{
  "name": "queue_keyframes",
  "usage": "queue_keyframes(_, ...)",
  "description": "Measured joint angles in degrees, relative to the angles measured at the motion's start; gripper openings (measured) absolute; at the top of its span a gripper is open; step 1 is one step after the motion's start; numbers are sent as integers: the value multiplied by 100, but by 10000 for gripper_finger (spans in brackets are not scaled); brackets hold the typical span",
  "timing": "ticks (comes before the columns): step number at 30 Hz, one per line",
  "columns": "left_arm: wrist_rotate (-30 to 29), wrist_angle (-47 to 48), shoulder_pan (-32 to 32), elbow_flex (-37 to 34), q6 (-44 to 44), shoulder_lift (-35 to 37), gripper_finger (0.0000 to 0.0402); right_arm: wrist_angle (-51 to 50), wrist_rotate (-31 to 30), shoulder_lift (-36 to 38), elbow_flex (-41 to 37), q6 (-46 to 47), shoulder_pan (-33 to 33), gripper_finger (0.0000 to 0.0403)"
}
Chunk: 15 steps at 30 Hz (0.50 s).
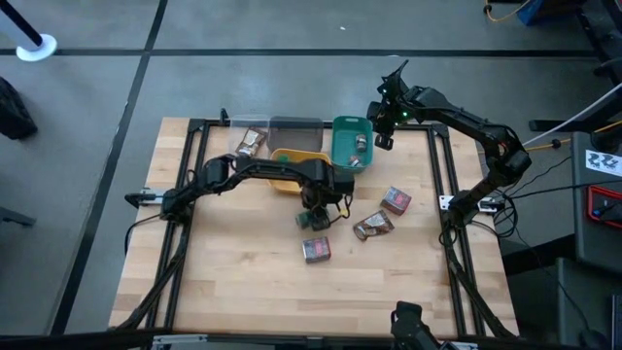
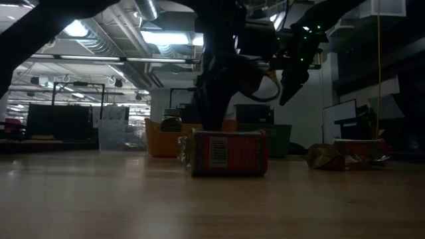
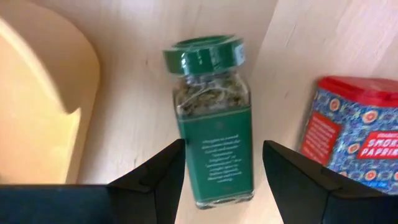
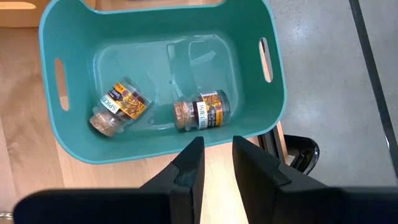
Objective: Sort spices by type
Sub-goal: Put the green seasoning bottle into the yellow bin
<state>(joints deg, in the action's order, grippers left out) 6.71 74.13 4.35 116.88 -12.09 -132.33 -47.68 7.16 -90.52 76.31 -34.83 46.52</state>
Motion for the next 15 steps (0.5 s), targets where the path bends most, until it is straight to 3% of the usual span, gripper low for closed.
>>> queue_keyframes(15, -437, -660, -169, -586, 361, 61, 198, -4, -2, 0, 0, 0, 0, 83)
